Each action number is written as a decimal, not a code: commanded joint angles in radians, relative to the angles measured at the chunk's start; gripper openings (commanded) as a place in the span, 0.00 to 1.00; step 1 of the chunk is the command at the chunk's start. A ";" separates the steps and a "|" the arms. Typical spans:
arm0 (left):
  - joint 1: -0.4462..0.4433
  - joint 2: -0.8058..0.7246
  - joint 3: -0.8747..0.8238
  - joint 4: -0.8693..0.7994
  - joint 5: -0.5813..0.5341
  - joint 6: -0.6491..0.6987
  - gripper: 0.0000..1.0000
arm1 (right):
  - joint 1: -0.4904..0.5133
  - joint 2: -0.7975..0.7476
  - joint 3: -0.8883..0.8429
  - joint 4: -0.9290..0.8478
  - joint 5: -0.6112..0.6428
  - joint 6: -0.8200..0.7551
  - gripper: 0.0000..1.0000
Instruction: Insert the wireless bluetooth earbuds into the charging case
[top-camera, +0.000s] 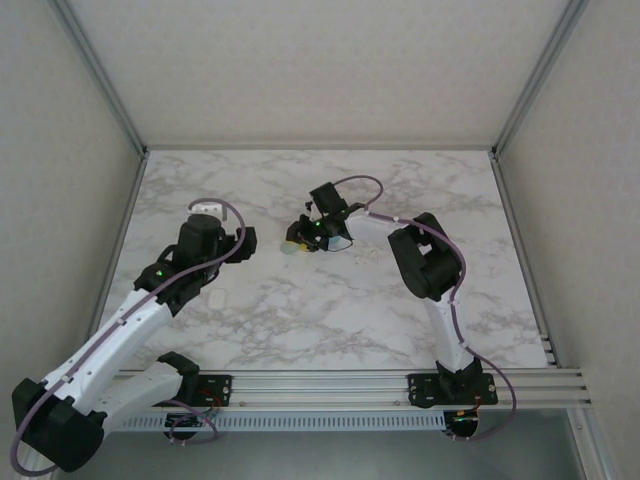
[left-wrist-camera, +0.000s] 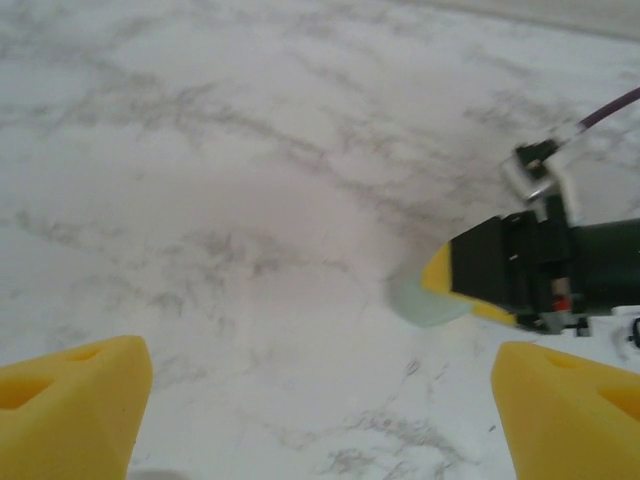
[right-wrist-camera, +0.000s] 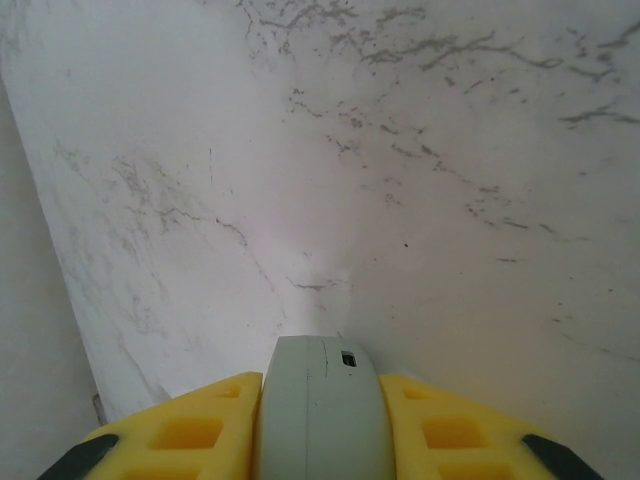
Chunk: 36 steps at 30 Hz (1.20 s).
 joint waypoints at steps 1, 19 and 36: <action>0.022 0.024 -0.013 -0.104 -0.051 -0.084 0.87 | 0.000 -0.003 0.024 -0.129 0.083 -0.077 0.32; 0.098 0.344 -0.019 -0.315 -0.014 -0.148 0.93 | -0.001 -0.134 0.080 -0.348 0.217 -0.236 0.54; 0.139 0.487 -0.063 -0.323 0.091 -0.146 0.80 | 0.000 -0.398 0.003 -0.404 0.222 -0.284 0.61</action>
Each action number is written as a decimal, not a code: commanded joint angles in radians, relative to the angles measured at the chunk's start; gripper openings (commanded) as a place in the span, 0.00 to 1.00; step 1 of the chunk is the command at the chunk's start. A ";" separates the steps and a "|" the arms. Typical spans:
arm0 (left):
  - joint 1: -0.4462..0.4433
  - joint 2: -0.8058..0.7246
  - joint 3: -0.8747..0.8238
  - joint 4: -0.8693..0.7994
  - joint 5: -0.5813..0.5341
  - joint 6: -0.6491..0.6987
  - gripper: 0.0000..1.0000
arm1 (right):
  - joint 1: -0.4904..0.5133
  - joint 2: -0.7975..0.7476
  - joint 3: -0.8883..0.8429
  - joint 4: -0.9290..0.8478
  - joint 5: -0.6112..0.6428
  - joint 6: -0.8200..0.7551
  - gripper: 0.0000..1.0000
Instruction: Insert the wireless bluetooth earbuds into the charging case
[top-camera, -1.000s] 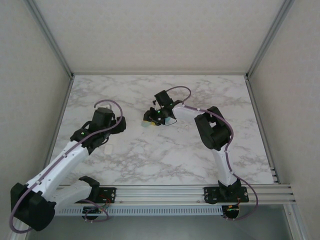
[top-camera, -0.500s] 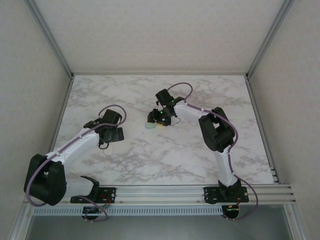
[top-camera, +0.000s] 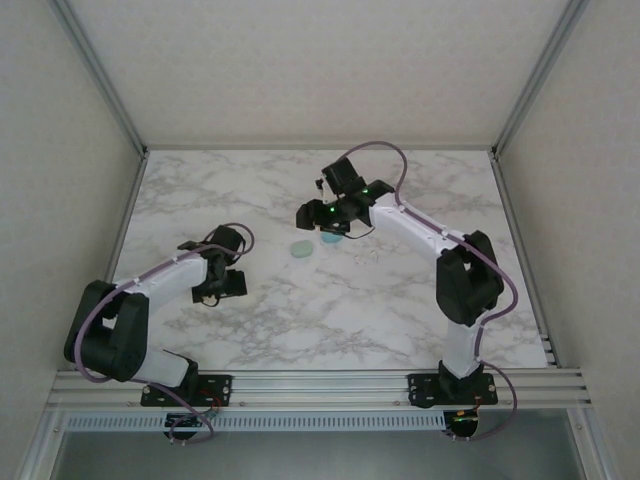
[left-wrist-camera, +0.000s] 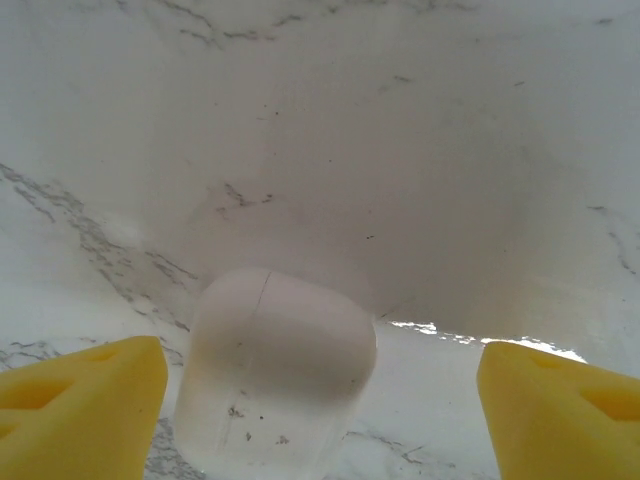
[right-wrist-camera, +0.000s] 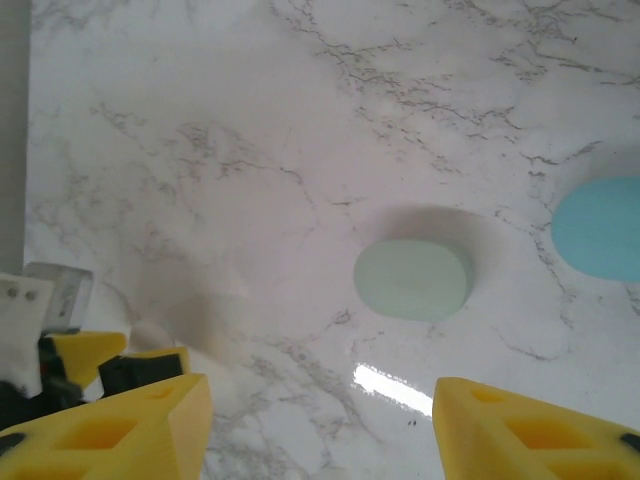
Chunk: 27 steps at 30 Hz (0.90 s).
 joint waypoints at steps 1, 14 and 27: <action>0.010 0.004 -0.014 -0.044 -0.003 -0.017 0.79 | -0.001 -0.070 -0.040 -0.020 0.023 -0.009 0.61; 0.013 0.047 -0.015 -0.038 0.039 -0.013 0.58 | -0.002 -0.157 -0.092 -0.031 0.037 -0.004 0.61; -0.072 0.037 0.048 -0.002 0.133 0.095 0.43 | -0.032 -0.209 -0.176 -0.028 0.035 0.007 0.61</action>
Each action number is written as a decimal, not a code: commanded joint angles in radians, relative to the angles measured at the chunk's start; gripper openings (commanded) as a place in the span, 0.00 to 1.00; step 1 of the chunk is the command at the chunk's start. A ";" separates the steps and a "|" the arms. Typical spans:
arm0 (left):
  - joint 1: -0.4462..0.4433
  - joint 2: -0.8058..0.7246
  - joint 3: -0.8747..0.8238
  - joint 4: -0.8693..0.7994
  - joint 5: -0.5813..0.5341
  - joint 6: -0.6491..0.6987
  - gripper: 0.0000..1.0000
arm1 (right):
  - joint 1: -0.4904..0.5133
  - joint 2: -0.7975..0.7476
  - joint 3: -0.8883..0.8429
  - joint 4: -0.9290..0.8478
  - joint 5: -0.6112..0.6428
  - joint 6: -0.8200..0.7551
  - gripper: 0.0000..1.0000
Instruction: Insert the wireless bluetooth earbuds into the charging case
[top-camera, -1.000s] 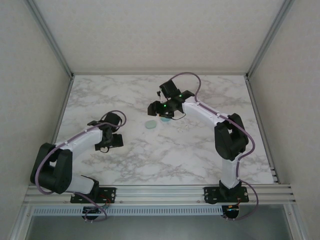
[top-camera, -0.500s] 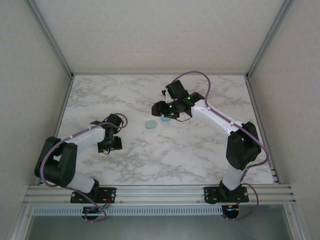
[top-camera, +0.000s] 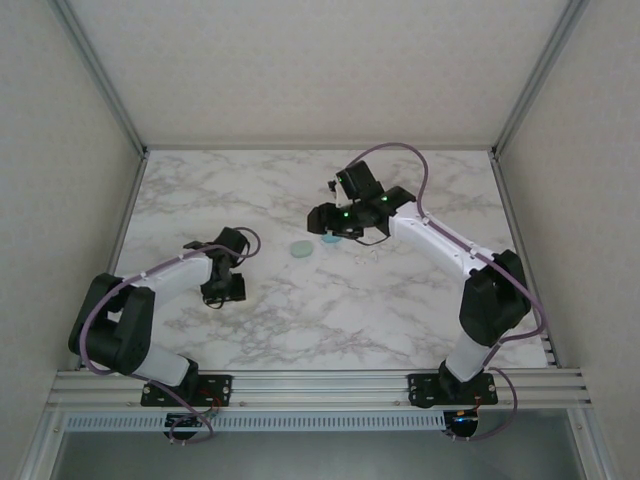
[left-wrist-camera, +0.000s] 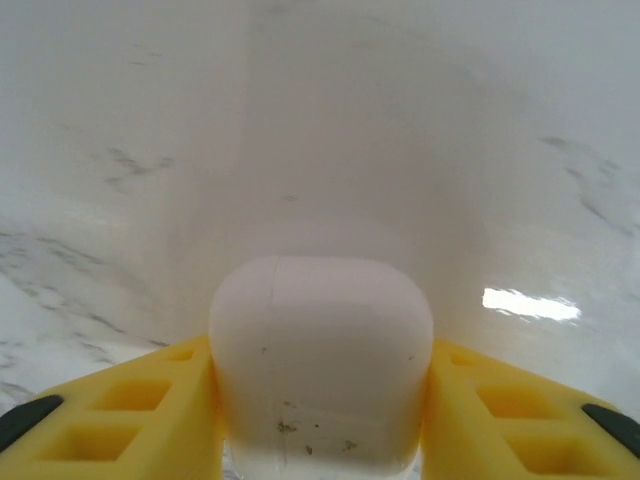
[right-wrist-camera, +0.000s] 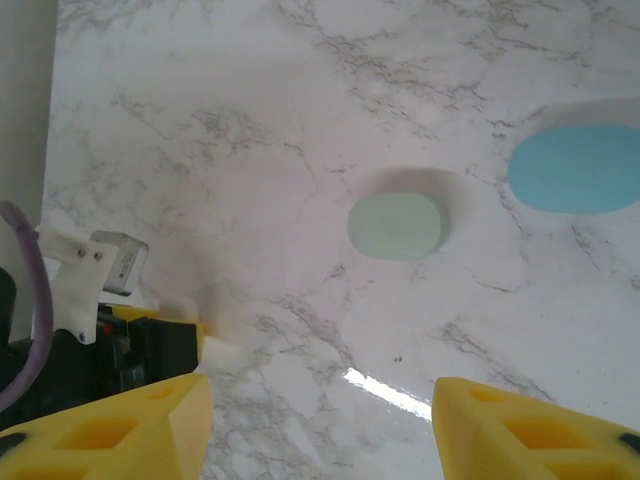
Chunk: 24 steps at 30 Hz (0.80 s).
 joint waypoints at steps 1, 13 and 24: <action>-0.040 0.005 0.047 0.000 0.050 0.060 0.43 | -0.028 -0.048 -0.066 0.004 0.002 0.016 0.61; -0.286 -0.061 0.297 0.151 0.185 0.440 0.43 | -0.233 -0.268 -0.333 0.129 -0.313 0.068 0.59; -0.345 -0.130 0.380 0.294 0.398 0.865 0.41 | -0.269 -0.380 -0.367 0.207 -0.568 0.124 0.55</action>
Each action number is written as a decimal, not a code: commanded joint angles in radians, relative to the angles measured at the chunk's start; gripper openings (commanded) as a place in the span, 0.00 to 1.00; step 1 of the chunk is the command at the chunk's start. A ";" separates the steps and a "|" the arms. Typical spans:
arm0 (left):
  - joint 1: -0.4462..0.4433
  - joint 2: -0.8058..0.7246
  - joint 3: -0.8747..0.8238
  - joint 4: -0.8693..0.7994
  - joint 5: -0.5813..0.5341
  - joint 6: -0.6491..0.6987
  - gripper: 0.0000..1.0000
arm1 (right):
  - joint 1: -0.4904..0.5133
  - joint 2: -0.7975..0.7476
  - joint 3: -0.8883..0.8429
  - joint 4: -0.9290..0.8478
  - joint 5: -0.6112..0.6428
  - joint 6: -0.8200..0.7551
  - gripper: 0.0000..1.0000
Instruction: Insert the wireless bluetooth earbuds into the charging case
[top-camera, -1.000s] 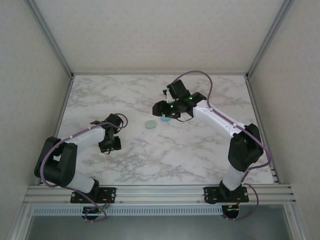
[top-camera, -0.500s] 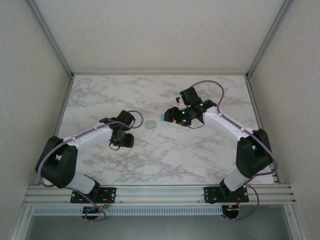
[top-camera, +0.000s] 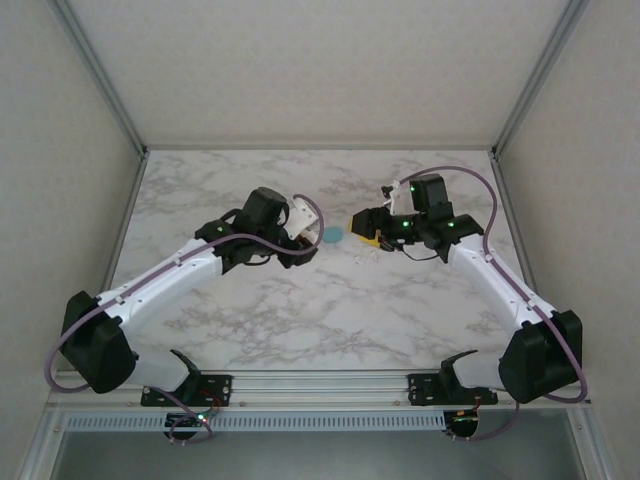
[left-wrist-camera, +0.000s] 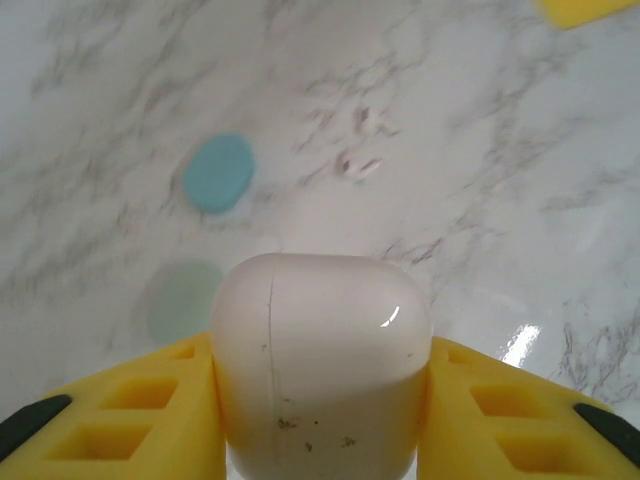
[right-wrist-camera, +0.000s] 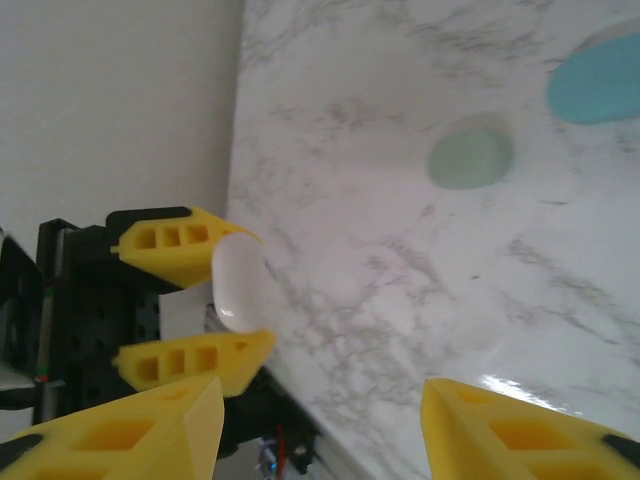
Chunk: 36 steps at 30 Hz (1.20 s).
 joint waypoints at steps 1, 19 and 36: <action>-0.031 -0.039 -0.004 0.066 0.090 0.199 0.41 | 0.004 -0.003 -0.011 0.057 -0.111 0.050 0.55; -0.043 -0.017 0.049 0.035 0.097 0.276 0.41 | 0.106 0.142 0.105 0.047 -0.216 0.001 0.51; -0.043 0.000 0.062 0.026 0.073 0.273 0.54 | 0.130 0.198 0.180 -0.097 -0.175 -0.143 0.22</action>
